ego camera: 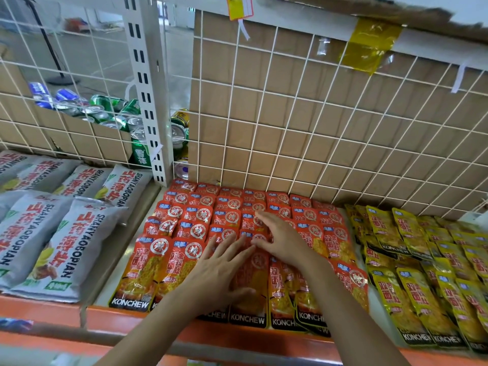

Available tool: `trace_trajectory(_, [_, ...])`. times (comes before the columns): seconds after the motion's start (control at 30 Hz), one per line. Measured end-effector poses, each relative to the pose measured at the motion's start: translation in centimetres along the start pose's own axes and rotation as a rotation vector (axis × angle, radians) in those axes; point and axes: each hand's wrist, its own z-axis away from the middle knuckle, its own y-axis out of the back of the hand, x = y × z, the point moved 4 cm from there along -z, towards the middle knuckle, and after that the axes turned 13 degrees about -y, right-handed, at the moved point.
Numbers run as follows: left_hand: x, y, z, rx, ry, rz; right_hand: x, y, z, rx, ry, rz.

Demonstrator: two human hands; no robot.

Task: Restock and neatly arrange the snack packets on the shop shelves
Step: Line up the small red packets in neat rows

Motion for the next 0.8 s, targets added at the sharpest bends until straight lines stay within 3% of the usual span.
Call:
trace_trajectory(0.23, [-0.3, -1.1, 0.2, -0.073, 0.016, -0.036, 0.5, -0.2, -0.3, 0.008, 0.002, -0.004])
trace_trajectory(0.8, [-0.4, -1.4, 0.4, -0.046, 0.045, -0.072, 0.4, 0.1, -0.3, -0.001, -0.017, 0.000])
